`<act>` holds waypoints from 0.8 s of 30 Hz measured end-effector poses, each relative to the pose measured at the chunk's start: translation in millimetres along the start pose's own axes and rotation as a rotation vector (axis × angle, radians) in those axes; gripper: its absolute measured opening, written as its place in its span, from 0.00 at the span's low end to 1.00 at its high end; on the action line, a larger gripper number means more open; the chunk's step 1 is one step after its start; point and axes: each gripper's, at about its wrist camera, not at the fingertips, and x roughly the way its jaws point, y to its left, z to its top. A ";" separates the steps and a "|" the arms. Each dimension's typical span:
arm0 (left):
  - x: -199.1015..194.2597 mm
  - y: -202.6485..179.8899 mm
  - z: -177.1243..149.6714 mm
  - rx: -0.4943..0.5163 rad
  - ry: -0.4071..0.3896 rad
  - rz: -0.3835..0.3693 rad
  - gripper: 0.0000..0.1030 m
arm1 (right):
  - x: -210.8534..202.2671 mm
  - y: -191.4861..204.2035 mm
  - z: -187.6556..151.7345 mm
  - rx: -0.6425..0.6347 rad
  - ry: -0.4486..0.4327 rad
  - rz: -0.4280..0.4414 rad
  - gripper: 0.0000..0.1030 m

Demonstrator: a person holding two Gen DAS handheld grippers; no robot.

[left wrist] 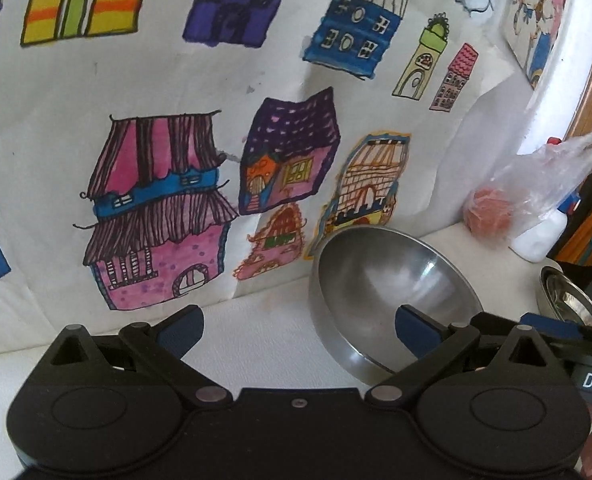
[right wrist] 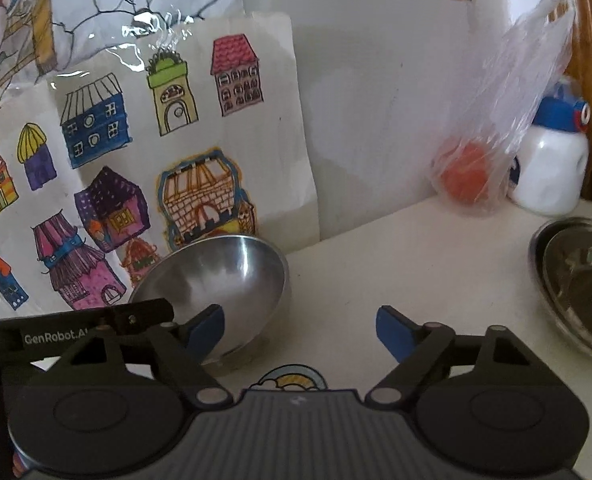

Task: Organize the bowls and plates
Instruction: 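Close both grippers on the rim of the stainless steel bowl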

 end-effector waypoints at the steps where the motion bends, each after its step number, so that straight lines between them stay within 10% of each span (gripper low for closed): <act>1: 0.2 0.3 0.3 -0.001 0.002 -0.002 0.94 | 2.1 -0.6 0.5 0.005 0.006 0.007 0.77; 15: 5.5 8.0 5.4 -0.054 0.094 -0.085 0.48 | 23.0 -0.9 6.1 0.076 0.101 0.118 0.29; 24: -2.6 -1.4 3.6 -0.027 0.098 -0.107 0.25 | 19.0 -0.8 2.2 0.114 0.094 0.110 0.20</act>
